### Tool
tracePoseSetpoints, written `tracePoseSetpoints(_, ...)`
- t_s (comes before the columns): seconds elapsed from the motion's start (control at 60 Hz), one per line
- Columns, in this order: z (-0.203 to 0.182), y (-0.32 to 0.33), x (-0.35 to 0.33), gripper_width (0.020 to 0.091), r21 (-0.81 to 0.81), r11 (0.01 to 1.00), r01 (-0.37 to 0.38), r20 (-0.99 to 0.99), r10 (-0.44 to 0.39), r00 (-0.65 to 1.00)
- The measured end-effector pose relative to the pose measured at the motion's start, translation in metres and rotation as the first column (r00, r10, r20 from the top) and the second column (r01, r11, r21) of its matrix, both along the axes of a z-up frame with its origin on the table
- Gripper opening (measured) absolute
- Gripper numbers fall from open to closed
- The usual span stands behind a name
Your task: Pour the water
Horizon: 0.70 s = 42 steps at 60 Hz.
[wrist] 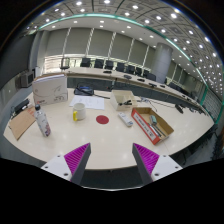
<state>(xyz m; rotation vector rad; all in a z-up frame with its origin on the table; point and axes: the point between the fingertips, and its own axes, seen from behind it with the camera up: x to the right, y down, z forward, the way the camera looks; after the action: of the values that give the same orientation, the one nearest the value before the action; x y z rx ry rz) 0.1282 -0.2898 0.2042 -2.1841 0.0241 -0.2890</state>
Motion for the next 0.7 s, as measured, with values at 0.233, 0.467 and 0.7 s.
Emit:
tracePoseSetpoints(0.233,-0.039,0.014,-0.157,0.0862,0.034,0.994,-0.105,-0.095,0.108,0.990)
tracePoseSetpoints(0.467,-0.097,0.075,-0.287,0.0862,0.108,0.973,-0.201,-0.166,0.217,0.962)
tracePoseSetpoints(0.7,-0.133,0.167,-0.330,0.0861,0.224,0.951,-0.211,-0.141,0.246,0.959)
